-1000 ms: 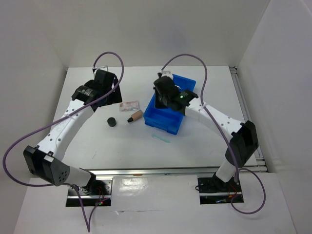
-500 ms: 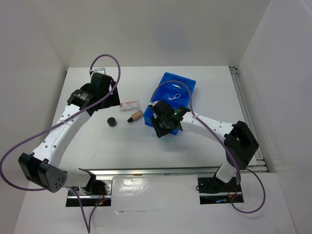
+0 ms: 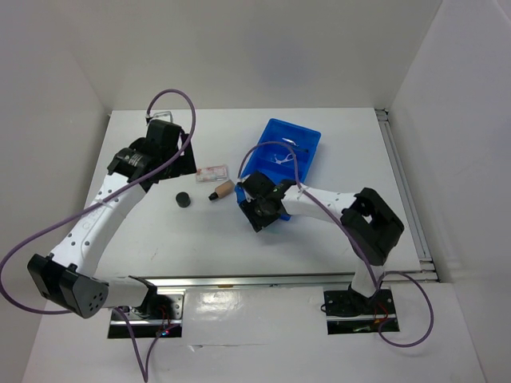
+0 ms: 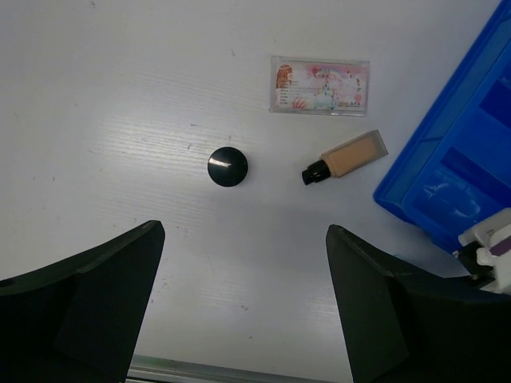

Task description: Organize the makeup

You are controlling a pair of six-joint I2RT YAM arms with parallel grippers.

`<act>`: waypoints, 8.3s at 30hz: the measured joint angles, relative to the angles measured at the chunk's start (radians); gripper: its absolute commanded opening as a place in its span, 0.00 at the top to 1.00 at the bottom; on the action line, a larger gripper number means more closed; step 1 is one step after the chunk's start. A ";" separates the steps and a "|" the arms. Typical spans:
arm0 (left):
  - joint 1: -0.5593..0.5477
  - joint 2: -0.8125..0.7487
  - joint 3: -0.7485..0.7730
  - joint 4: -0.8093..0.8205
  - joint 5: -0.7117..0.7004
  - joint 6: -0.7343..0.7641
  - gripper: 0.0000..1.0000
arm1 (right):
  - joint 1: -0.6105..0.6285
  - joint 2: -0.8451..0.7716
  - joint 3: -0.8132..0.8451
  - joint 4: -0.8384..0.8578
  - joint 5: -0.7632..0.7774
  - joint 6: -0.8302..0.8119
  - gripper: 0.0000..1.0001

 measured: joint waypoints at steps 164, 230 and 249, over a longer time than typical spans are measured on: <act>0.211 0.078 0.146 -0.158 -0.003 -0.106 0.01 | -0.137 0.820 0.988 0.316 -0.315 -0.511 0.16; 0.220 0.037 0.172 -0.149 0.016 -0.112 0.01 | -0.378 -0.004 0.066 0.384 -0.098 -0.489 0.26; 0.220 0.037 0.134 -0.134 0.043 -0.114 0.01 | -0.376 0.012 0.148 0.378 -0.143 -0.485 0.06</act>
